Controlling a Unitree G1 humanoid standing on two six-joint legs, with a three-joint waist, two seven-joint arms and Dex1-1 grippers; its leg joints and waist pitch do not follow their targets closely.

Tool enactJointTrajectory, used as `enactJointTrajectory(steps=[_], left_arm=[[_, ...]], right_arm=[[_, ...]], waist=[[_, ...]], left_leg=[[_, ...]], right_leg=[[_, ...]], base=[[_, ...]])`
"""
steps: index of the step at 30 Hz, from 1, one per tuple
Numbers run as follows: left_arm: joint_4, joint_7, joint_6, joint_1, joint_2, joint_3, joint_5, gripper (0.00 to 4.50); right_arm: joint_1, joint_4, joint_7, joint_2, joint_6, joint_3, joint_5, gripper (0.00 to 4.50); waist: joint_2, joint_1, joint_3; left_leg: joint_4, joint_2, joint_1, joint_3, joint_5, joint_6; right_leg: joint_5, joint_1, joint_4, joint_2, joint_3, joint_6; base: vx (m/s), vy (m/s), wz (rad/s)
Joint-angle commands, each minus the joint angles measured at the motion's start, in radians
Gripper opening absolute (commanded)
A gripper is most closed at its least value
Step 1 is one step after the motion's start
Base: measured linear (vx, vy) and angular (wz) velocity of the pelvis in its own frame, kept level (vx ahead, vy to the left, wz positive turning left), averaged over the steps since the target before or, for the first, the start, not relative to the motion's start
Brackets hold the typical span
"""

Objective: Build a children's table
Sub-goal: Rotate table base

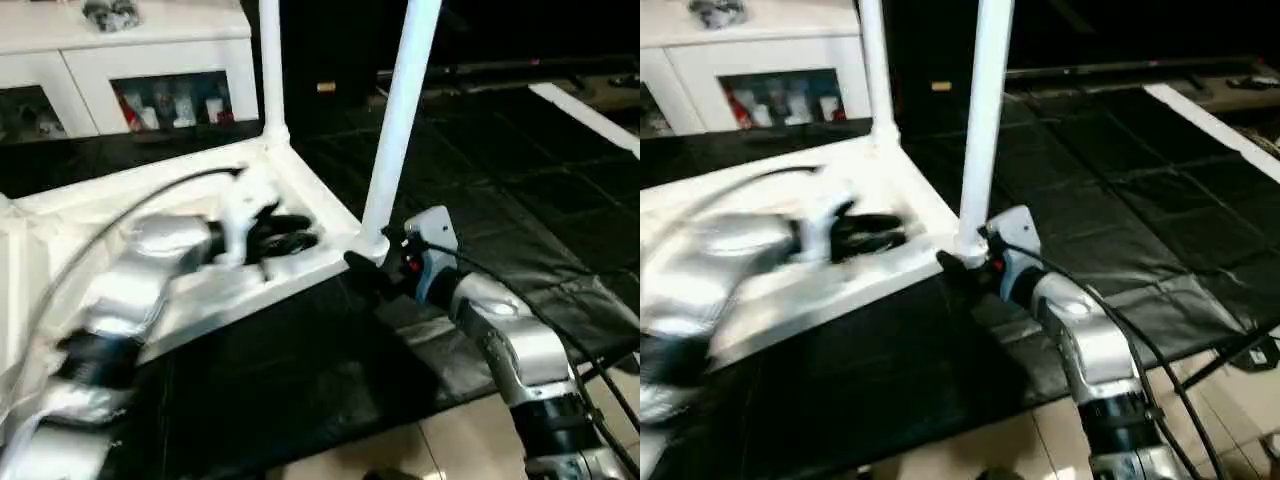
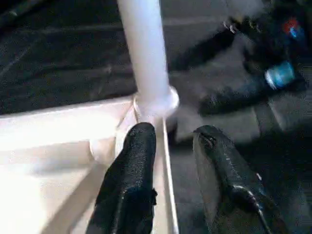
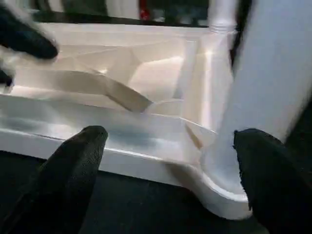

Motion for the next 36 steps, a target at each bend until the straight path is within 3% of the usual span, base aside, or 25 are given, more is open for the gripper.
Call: enactJointTrajectory(steps=[1,6,8,10,13,17,19,21,22,28,36], left_arm=[[-0.072,-0.036,0.046,0.03,0.043,0.011,-0.02,1.8],[-0.271,-0.147,0.165,0.176,0.234,0.028,-0.071,2.2],[-0.3,-0.162,0.177,0.215,0.282,0.014,-0.056,2.44],[-0.314,-0.161,0.177,0.244,0.313,0.002,-0.035,2.55],[-0.31,-0.118,0.189,0.267,0.317,-0.006,-0.016,2.88],[-0.293,-0.081,0.196,0.282,0.327,-0.037,0.019,3.09],[-0.311,-0.069,0.209,0.3,0.335,-0.05,0.024,3.43],[-0.317,-0.063,0.21,0.309,0.336,-0.055,0.031,3.49],[-0.318,-0.047,0.21,0.319,0.334,-0.06,0.045,3.55],[-0.286,-0.008,0.181,0.323,0.328,-0.073,0.084,3.98],[-0.246,0.046,0.155,0.31,0.314,-0.072,0.109,4.46]], right_arm=[[-0.02,-0.002,0.02,0.005,-0.006,0.013,0.021,4.5],[-0.117,0.125,-0.016,0.065,-0.07,0.008,-0.006,4.5],[-0.157,0.179,-0.03,0.091,-0.092,0.004,-0.011,4.5],[-0.19,0.223,-0.039,0.11,-0.11,0.003,-0.015,4.5],[-0.262,0.343,-0.071,0.148,-0.159,0.002,-0.031,4.5],[-0.337,0.487,-0.13,0.176,-0.223,-0.011,-0.058,4.5],[-0.386,0.58,-0.196,0.186,-0.258,-0.048,-0.061,4.5],[-0.406,0.617,-0.223,0.188,-0.267,-0.072,-0.051,4.5],[-0.43,0.663,-0.266,0.186,-0.288,-0.102,-0.043,4.5],[-0.468,0.746,-0.331,0.164,-0.332,-0.158,-0.021,4.5],[-0.517,0.871,-0.368,0.107,-0.421,-0.216,-0.028,4.5]], waist=[[0.0,0.001,-0.064],[0.007,-0.007,-0.061],[0.003,-0.011,-0.058],[0.005,-0.01,-0.058],[0.012,-0.007,-0.058],[0.004,-0.011,-0.058],[0.007,-0.012,-0.061],[0.008,-0.011,-0.063],[0.002,-0.008,-0.064],[0.005,-0.005,-0.067],[0.005,0.007,-0.064]], left_leg=[[-0.082,0.037,0.024,-0.021,-0.273,-0.023],[-0.085,0.037,0.029,-0.022,-0.309,-0.045],[-0.087,0.036,0.028,-0.024,-0.339,-0.052],[-0.086,0.036,0.037,-0.024,-0.357,-0.061],[-0.087,0.037,0.043,-0.023,-0.367,-0.079],[-0.089,0.035,0.035,-0.026,-0.375,-0.088],[-0.088,0.034,0.034,-0.026,-0.364,-0.089],[-0.085,0.034,0.036,-0.024,-0.352,-0.089],[-0.085,0.035,0.036,-0.022,-0.341,-0.086],[-0.084,0.032,0.033,-0.021,-0.321,-0.082],[-0.079,0.032,0.043,-0.018,-0.376,-0.084]], right_leg=[[-0.318,0.041,-0.075,-0.045,0.045,-0.153],[-0.347,0.034,-0.073,-0.046,0.047,-0.166],[-0.389,0.032,-0.075,-0.046,0.047,-0.157],[-0.416,0.024,-0.08,-0.046,0.05,-0.14],[-0.394,0.019,-0.076,-0.042,0.051,-0.143],[-0.381,0.025,-0.072,-0.043,0.051,-0.148],[-0.366,0.028,-0.07,-0.045,0.052,-0.149],[-0.336,0.027,-0.066,-0.043,0.053,-0.156],[-0.321,0.027,-0.065,-0.043,0.053,-0.157],[-0.273,0.033,-0.06,-0.04,0.05,-0.161],[-0.344,0.023,-0.07,-0.039,0.051,-0.149]], base=[[0.0,0.0,0.0],[0.0,0.0,0.0],[0.0,0.0,0.0],[0.0,0.0,0.0],[0.0,0.0,0.0],[0.0,0.0,0.0],[0.0,0.0,0.0],[0.0,0.0,0.0],[0.0,0.0,0.0],[0.0,0.0,0.0],[0.0,0.0,0.0]])
